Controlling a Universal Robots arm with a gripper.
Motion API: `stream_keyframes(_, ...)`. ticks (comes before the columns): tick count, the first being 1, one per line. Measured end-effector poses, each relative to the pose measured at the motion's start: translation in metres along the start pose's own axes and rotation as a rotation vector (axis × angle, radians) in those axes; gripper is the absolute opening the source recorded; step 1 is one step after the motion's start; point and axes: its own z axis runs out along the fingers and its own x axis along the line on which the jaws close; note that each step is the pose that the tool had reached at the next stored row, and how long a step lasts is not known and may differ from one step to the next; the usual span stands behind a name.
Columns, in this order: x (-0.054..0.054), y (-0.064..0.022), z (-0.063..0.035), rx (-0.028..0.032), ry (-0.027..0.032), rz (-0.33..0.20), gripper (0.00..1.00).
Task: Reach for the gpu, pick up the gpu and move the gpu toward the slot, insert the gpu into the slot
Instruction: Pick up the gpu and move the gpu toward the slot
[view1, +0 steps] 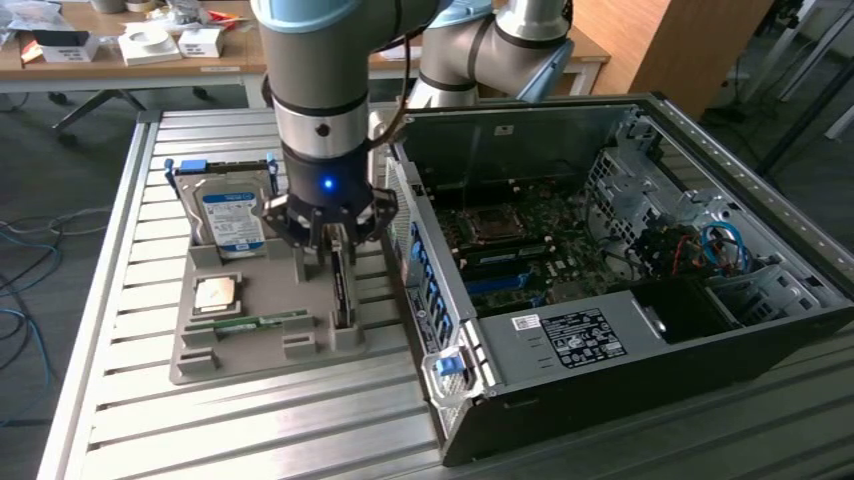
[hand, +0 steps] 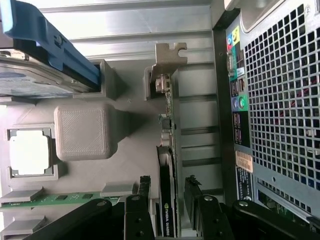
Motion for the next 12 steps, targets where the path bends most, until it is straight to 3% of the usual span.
stream_keyframes(12, -0.0021, -0.0058, 0.0037, -0.0001, 0.0000, 0.000, 0.42)
